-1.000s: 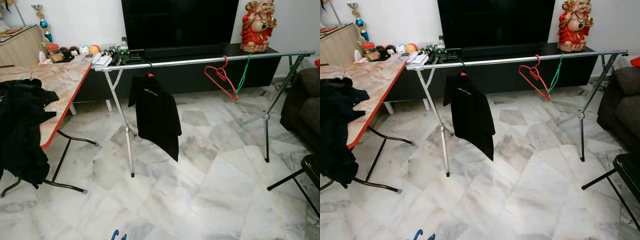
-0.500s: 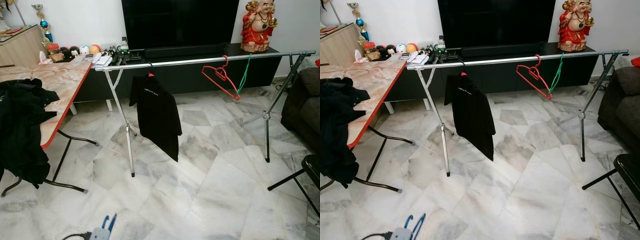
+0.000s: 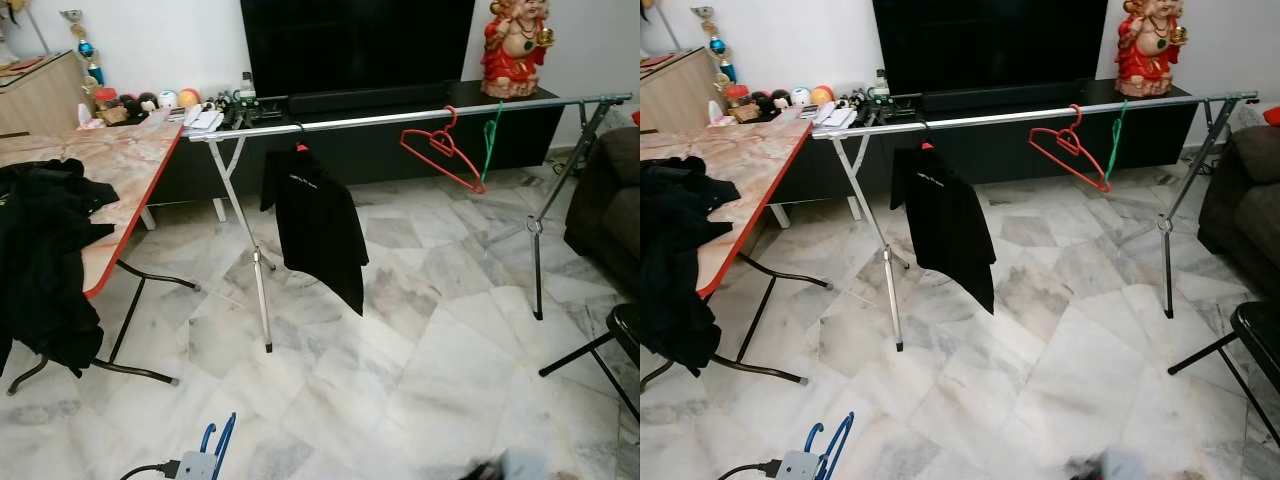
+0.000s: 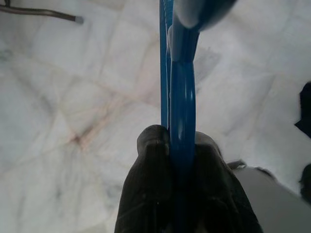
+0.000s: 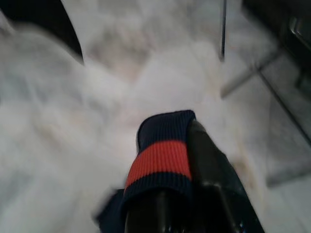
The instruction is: Hang hanger
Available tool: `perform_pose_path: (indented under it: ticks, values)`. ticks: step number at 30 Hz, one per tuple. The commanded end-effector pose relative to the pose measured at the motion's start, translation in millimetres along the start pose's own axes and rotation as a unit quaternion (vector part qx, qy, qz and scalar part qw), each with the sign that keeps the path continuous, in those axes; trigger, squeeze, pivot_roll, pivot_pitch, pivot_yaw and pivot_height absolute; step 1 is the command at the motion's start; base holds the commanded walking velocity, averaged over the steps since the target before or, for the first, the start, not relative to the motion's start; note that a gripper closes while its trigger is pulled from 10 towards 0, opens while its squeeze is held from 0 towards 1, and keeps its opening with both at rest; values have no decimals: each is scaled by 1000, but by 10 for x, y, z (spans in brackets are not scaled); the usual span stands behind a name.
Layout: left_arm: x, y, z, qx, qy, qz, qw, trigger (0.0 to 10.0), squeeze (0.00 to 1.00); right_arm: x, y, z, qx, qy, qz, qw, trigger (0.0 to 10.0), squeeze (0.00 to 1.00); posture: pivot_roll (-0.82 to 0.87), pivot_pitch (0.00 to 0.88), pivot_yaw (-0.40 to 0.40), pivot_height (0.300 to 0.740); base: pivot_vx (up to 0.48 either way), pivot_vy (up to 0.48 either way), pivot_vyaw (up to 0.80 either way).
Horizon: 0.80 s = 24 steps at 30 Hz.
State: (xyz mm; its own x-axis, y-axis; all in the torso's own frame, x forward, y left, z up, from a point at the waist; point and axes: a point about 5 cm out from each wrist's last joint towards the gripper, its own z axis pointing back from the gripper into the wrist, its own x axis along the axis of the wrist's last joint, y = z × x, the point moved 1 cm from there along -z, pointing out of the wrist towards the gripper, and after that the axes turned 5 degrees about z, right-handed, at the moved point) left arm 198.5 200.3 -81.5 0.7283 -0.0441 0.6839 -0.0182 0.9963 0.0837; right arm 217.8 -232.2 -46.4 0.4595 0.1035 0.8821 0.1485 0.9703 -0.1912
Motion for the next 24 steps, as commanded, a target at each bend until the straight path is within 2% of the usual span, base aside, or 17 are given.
perform_pose_path:
  ticks: [1,3,6,9,14,16,18,20,21,24]
  values:
    - [111,-13,-16,-7,-28,10,1000,10000,0,56,203,1,36,-20,-19,999,10000,0,-22,0,53,740,0,0,0]
    - [165,-35,-24,-13,-42,17,999,10000,0,227,270,-58,46,-55,-23,997,10000,0,-20,0,50,740,0,0,0]
    - [206,-55,-32,-15,-49,18,999,10000,0,264,270,-87,45,-54,-26,997,10000,0,-19,0,48,740,0,0,0]
    - [213,-68,-36,-14,-49,21,998,10000,0,138,295,-64,57,-15,-34,998,10000,0,-11,0,43,740,0,0,0]
    - [182,-72,-32,-14,-42,21,999,10000,0,35,378,-22,86,13,-33,996,10000,0,-20,0,42,740,0,0,0]
    - [103,-76,-22,-13,-22,19,999,10000,0,-129,417,30,106,65,-20,992,10000,0,-26,3,40,740,0,0,0]
    - [33,-81,-13,-14,-3,25,1000,10000,0,-310,394,111,104,114,-14,988,10000,0,-25,5,39,740,0,0,0]
    - [21,-82,-12,-14,1,26,1000,10000,0,-344,386,129,102,123,-13,987,10000,0,-25,5,39,740,0,0,0]
    - [-29,-77,-3,-12,14,30,999,10000,0,-457,341,189,88,151,-11,985,10000,0,-16,8,38,740,0,0,0]
    - [-70,-70,6,-12,23,30,999,10000,0,-512,317,223,81,162,-15,983,10000,0,-15,8,36,740,0,0,0]
